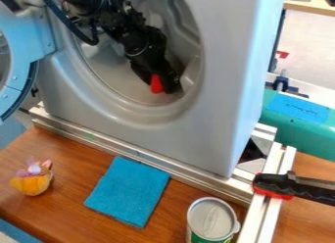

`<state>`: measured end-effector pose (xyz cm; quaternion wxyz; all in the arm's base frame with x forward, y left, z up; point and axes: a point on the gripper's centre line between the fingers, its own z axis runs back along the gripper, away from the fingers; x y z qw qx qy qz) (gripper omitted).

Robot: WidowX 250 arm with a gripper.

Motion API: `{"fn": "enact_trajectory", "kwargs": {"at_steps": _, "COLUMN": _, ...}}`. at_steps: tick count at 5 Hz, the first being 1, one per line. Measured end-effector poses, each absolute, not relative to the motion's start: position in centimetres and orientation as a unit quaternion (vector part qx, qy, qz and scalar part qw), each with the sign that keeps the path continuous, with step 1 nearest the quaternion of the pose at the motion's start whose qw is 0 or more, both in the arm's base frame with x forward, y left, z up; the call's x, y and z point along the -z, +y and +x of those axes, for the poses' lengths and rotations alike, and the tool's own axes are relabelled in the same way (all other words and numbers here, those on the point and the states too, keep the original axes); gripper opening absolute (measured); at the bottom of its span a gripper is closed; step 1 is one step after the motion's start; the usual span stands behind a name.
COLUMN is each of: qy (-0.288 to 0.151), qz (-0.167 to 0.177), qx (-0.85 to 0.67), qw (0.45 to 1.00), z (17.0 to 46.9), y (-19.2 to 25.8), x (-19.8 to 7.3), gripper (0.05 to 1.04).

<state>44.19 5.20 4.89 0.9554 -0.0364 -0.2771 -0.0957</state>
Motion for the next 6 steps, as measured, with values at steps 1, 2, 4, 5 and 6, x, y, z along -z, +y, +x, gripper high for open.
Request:
{"fn": "enact_trajectory", "kwargs": {"at_steps": 1, "qy": -0.280, "qz": -0.033, "qx": 0.085, "qw": 0.956, "z": 43.9, "y": 5.4, "x": -5.0, "gripper": 0.835}}
{"fn": "enact_trajectory", "kwargs": {"at_steps": 2, "qy": -0.253, "qz": -0.030, "qx": 0.067, "qw": 0.965, "z": 40.6, "y": 5.3, "x": -6.1, "gripper": 0.834}}
{"fn": "enact_trajectory", "kwargs": {"at_steps": 4, "qy": -0.275, "qz": 0.026, "qx": 0.021, "qw": 0.961, "z": 33.9, "y": 7.1, "x": -9.5, "gripper": 0.834}}
{"fn": "enact_trajectory", "kwargs": {"at_steps": 5, "qy": -0.206, "qz": 0.052, "qx": 0.027, "qw": 0.977, "z": 29.7, "y": 7.2, "x": -7.7, "gripper": 0.834}}
{"fn": "enact_trajectory", "kwargs": {"at_steps": 6, "qy": -0.165, "qz": -0.003, "qx": 0.095, "qw": 0.982, "z": 26.8, "y": 4.9, "x": -5.3, "gripper": 0.834}}
